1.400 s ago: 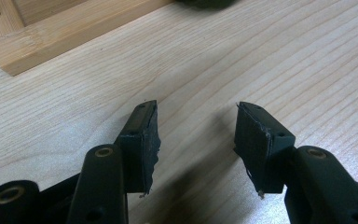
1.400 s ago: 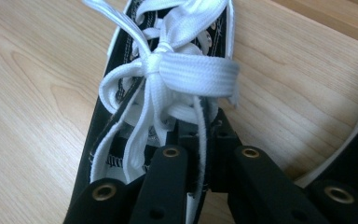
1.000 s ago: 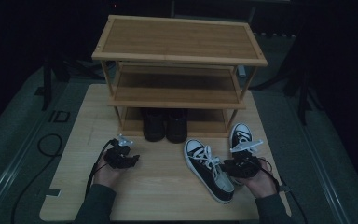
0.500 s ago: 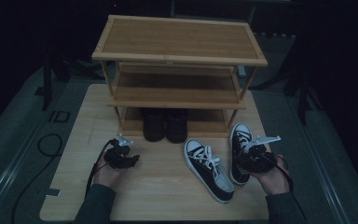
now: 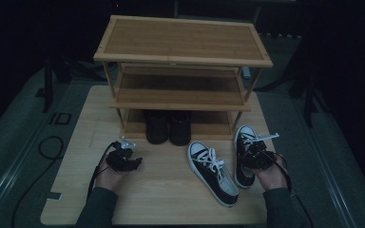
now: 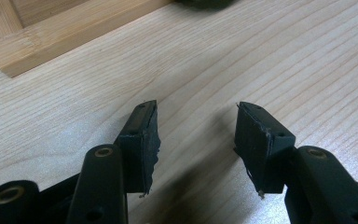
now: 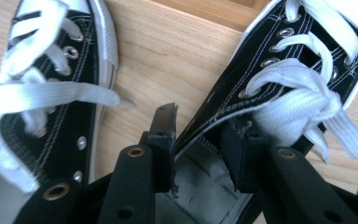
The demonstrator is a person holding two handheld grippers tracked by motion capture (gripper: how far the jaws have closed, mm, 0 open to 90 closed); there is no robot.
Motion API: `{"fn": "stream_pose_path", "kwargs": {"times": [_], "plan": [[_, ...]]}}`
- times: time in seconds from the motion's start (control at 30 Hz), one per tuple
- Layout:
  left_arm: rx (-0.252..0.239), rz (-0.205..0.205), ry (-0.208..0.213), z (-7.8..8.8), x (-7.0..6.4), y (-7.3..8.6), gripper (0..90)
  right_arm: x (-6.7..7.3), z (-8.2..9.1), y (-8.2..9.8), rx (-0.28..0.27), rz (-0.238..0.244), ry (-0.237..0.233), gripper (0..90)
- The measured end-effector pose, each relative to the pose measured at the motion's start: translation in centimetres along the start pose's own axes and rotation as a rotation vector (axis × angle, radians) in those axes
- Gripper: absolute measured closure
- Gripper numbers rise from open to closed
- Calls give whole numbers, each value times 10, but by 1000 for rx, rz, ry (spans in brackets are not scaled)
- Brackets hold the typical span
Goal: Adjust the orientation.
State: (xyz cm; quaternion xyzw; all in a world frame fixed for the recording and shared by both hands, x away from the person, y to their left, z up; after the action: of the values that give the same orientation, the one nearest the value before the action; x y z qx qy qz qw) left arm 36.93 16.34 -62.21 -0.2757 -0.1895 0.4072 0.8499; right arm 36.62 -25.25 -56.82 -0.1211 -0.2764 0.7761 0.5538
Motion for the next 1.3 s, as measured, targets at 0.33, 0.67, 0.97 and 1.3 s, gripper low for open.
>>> {"fn": "stream_pose_path", "kwargs": {"times": [0.33,0.67,0.97,1.3], "plan": [[-2,0,0,0,0,0,500,-3,-7,-1,-1,-26,-1,828],[-2,1,0,0,0,0,499,-3,-2,5,-42,-33,23,884],[-4,2,0,0,0,0,500,0,8,15,-71,21,46,887],[-6,3,0,0,0,0,499,14,16,16,-123,97,7,888]]}}
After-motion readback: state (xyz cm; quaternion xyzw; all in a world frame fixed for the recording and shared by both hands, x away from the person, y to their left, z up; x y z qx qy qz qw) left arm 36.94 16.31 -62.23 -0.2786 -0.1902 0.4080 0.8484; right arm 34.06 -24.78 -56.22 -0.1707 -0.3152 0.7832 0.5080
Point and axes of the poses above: each handheld gripper's, and its own axes: z roughly backward along the jaws, y roughly out of its underside, x roughly to its left, the point moved 7 cm from there along -z, roughly forward along the jaws, and after that the axes turned 7 degrees about -z, right-handed, at the moved point
